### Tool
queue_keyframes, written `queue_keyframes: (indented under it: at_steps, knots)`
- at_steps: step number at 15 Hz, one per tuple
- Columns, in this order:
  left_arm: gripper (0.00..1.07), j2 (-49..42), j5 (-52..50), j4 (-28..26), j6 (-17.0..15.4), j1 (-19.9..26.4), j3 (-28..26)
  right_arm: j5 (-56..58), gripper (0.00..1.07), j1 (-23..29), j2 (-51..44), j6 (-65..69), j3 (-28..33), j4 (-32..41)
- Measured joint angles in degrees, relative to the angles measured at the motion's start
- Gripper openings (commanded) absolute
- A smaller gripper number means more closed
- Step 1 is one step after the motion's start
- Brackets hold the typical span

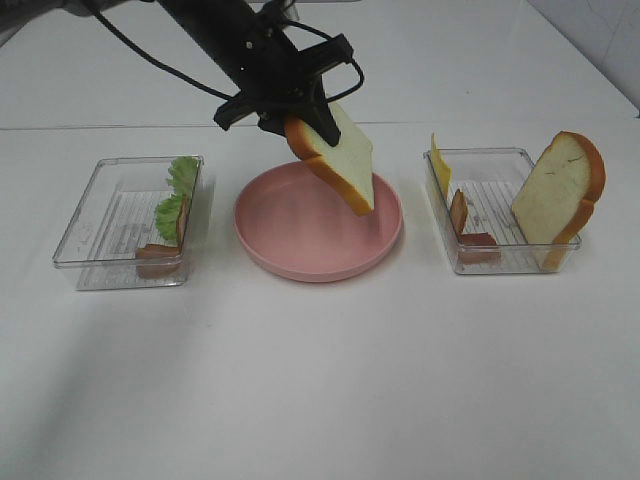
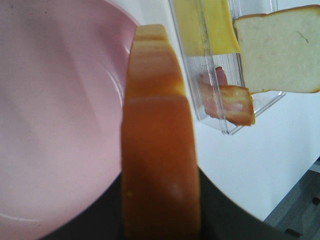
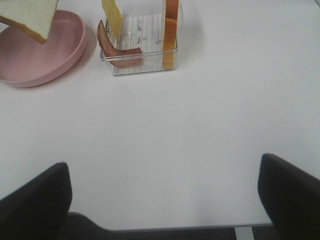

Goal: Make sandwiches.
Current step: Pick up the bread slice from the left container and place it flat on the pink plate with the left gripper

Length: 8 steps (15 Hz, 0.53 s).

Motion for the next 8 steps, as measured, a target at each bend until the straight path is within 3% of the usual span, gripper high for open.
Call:
queue_keyframes:
  at_steps: [3,8]
  knots:
    - [0.00,6.19,0.29,1.49,-4.53,-1.15,-8.14,0.00,0.96,0.00,0.00,0.00,0.00,0.00]
    - [0.00,8.94,0.52,3.44,-6.42,-1.20,-9.00,0.00,0.96,0.00,0.00,0.00,0.00,0.00]
